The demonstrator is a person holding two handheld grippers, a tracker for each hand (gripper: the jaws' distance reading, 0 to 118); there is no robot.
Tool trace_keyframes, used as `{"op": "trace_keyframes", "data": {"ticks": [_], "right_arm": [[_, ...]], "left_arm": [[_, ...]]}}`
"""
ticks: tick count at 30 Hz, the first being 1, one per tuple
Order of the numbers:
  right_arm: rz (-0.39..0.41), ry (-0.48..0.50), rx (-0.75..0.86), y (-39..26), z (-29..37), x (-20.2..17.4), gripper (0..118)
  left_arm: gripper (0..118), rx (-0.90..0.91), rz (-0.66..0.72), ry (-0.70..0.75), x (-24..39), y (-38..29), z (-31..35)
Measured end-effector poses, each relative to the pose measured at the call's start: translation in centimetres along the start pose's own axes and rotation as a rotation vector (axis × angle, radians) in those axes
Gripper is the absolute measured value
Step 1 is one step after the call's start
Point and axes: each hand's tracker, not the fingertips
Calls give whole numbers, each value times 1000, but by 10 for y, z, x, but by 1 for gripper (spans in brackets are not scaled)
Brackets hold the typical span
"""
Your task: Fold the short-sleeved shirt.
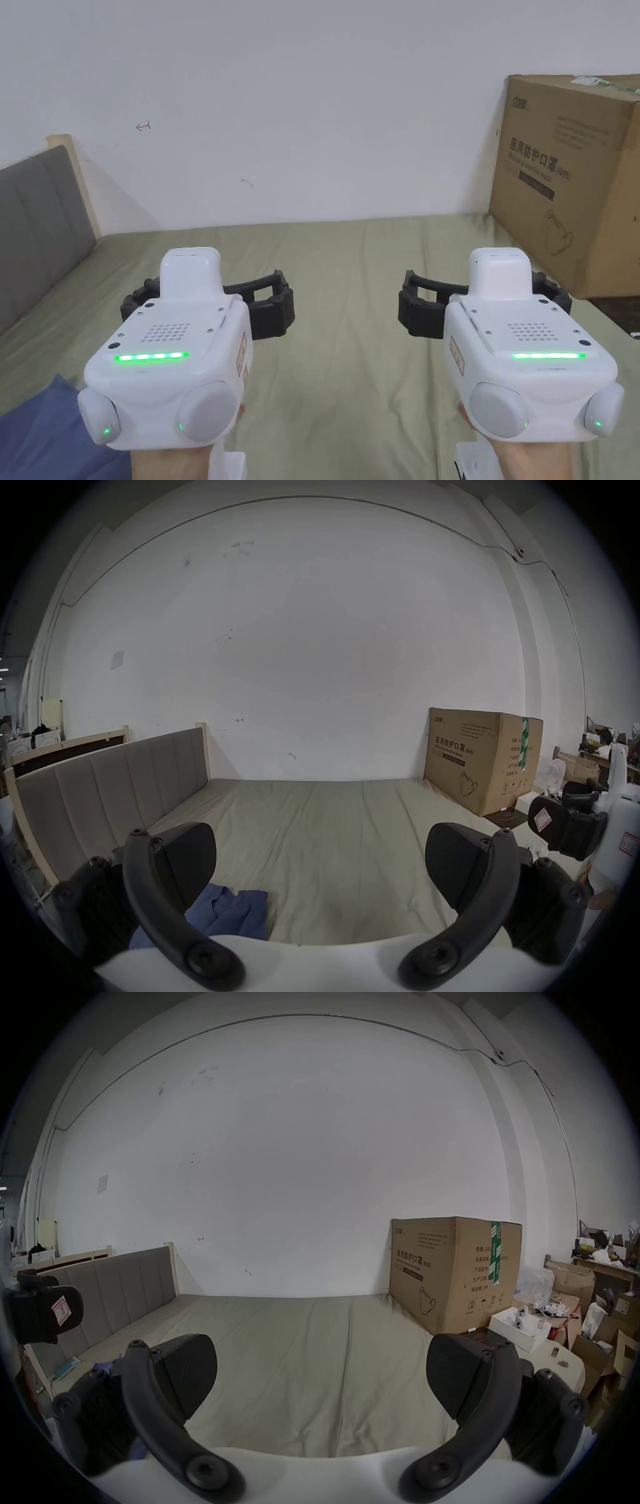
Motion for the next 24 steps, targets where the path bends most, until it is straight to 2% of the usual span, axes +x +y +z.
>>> {"op": "trace_keyframes", "data": {"ticks": [3, 4, 5, 6, 7, 8, 10, 11, 15, 18, 24], "right_arm": [[9, 12, 0, 0, 2, 0, 114], [-1, 45, -3, 0, 4, -1, 106], [4, 55, 1, 0, 5, -1, 89], [13, 50, 2, -1, 5, -4, 55], [56, -6, -6, -2, 2, -8, 5], [69, -53, 10, -4, 1, -11, 3], [13, -7, -2, -4, 2, -8, 2], [-24, -4, -10, -3, 2, -7, 1], [-6, -36, 2, -3, 0, -6, 0], [-50, -17, -18, 1, -4, -5, 0], [-64, 63, -38, 4, -18, -26, 0]], "left_arm": [[112, -1, -7, -8, 1, 0, 1], [99, -5, -10, -9, 2, 0, 1], [80, -6, -14, -8, 4, 0, 1], [51, -5, -19, -9, 5, -1, 0], [13, -14, -28, -1, 7, -2, -2], [3, -22, -37, 20, 8, -3, -3], [0, -19, -22, -21, 6, -5, -3], [0, -24, -16, -29, 6, -6, -3], [0, -27, -41, -22, 9, -8, -3], [0, -22, -46, -11, 8, -7, -2], [0, -7, -13, 62, -23, 2, 10]]}}
